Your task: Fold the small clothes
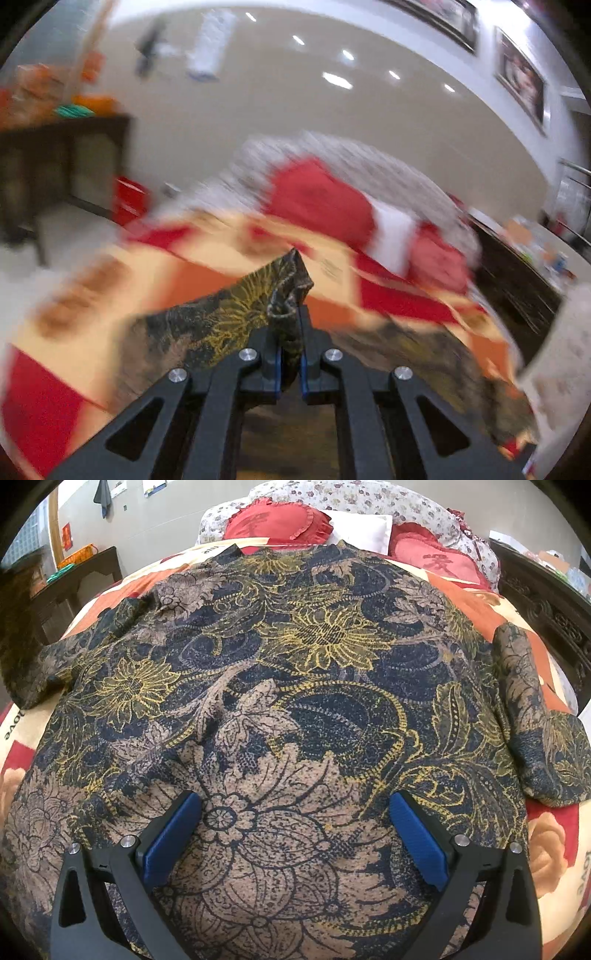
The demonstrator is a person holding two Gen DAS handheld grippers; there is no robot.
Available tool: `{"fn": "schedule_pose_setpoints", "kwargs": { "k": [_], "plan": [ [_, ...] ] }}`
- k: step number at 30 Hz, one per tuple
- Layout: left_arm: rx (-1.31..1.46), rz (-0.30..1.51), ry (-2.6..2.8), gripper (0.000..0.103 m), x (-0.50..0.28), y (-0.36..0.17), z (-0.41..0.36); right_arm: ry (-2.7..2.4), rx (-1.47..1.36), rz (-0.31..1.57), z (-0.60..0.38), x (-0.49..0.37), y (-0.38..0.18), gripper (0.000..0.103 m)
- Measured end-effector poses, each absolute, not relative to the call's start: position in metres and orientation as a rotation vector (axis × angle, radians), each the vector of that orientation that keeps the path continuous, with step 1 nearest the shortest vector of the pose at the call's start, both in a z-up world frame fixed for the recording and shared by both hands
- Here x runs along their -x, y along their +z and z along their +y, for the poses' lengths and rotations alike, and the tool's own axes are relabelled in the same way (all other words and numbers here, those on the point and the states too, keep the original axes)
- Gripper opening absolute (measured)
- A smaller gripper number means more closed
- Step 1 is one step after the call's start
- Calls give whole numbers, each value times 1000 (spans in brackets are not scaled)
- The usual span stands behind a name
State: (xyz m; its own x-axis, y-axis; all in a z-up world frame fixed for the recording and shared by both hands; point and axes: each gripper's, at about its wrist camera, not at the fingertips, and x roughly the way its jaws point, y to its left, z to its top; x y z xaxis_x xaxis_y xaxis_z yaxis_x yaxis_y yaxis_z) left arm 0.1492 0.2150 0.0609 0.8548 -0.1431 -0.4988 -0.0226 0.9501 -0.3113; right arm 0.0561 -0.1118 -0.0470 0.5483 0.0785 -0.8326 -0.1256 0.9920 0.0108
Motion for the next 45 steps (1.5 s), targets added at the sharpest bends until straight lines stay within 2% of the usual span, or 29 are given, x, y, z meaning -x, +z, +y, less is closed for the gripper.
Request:
{"fn": "schedule_pose_setpoints", "kwargs": {
  "k": [4,6,7,9,10,11,14,16,20,22,26,31,33,35,38,45],
  "plan": [
    [261,681,-173,6,-166,6,136,127,59,1024,-112,-58,-40,102],
    [237,742,-191,9,-170,-21,116,137,54,1043,-116,-59,-30,95],
    [233,783,-205,15,-170,-35,107,144,49,1041,-117,-60,-24,91],
    [225,851,-234,33,-166,-51,100,148,35,1008,-123,-64,-8,91],
    [216,860,-245,46,-160,-53,96,148,27,989,-125,-67,-1,91],
    [199,854,-256,53,-151,-52,96,153,16,970,-126,-71,6,91],
    [137,824,-237,67,-124,-52,97,244,-60,893,-120,-95,24,91],
    [93,806,-211,69,-110,-48,105,329,-110,874,-108,-113,22,86],
    [84,815,-109,69,-92,-60,130,507,-193,941,-73,-151,-9,58],
    [168,820,-68,69,-89,-65,151,570,-225,977,-58,-163,-23,49],
    [275,823,-23,69,-89,-73,172,622,-261,998,-40,-175,-42,45],
    [232,822,21,69,-91,-71,166,675,-338,1020,-28,-194,-60,44],
    [227,821,35,69,-91,-71,165,731,-392,1036,-26,-199,-61,38],
    [251,828,52,69,-92,-72,170,743,-394,1053,-22,-201,-62,22],
    [272,827,53,69,-91,-74,174,687,-402,1030,-28,-197,-59,11],
    [248,834,63,69,-93,-74,171,532,-397,954,-86,-179,-34,8]
  ]
}}
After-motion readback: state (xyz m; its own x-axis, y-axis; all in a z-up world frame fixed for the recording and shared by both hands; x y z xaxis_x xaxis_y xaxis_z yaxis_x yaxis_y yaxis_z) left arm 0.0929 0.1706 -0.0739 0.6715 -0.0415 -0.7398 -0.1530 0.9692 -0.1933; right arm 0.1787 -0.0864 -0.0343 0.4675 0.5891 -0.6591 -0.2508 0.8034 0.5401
